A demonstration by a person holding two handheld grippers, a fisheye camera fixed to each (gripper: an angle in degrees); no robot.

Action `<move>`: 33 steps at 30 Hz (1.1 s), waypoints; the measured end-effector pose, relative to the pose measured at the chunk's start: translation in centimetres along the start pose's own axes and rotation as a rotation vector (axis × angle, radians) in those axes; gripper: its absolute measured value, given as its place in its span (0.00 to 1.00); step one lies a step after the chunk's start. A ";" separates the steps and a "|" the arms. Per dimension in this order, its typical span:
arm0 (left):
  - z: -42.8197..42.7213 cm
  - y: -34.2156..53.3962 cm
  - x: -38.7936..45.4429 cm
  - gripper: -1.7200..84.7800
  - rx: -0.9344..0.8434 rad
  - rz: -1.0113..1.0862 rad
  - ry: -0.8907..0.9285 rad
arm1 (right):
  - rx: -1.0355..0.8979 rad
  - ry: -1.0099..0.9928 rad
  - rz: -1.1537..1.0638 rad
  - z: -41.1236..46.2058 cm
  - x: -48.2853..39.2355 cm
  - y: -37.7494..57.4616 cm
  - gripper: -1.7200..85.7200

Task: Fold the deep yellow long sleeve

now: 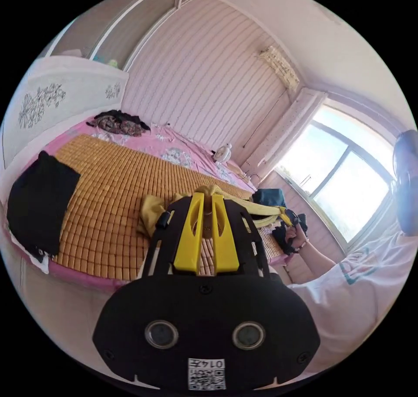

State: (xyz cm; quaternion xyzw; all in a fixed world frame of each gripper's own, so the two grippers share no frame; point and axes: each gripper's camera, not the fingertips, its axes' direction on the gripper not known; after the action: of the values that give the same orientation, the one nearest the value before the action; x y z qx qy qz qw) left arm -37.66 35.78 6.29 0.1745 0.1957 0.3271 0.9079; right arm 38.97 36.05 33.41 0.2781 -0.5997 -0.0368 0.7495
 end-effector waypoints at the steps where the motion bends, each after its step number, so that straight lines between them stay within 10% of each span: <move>1: -1.8 -2.2 1.6 0.04 0.053 0.082 0.005 | 0.027 -0.025 -0.103 -0.6 -3.7 -2.7 0.04; 13: -24.3 -13.3 16.1 0.03 0.660 0.511 0.090 | 0.263 0.002 -0.904 -8.7 -41.0 -10.5 0.04; 22: -30.7 -11.4 20.3 0.03 0.889 0.604 0.168 | 0.311 -0.080 -1.038 -11.6 -48.9 -6.8 0.04; 33: -9.2 -22.5 8.6 0.02 0.299 0.146 -0.087 | 0.012 0.353 -0.392 5.4 -27.1 -18.1 0.03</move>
State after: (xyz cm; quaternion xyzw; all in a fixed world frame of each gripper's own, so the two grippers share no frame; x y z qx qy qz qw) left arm -24.03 26.92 -13.75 0.3355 0.1897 0.3517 0.8531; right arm 31.52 29.29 1.91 0.3955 -0.3945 -0.1288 0.8193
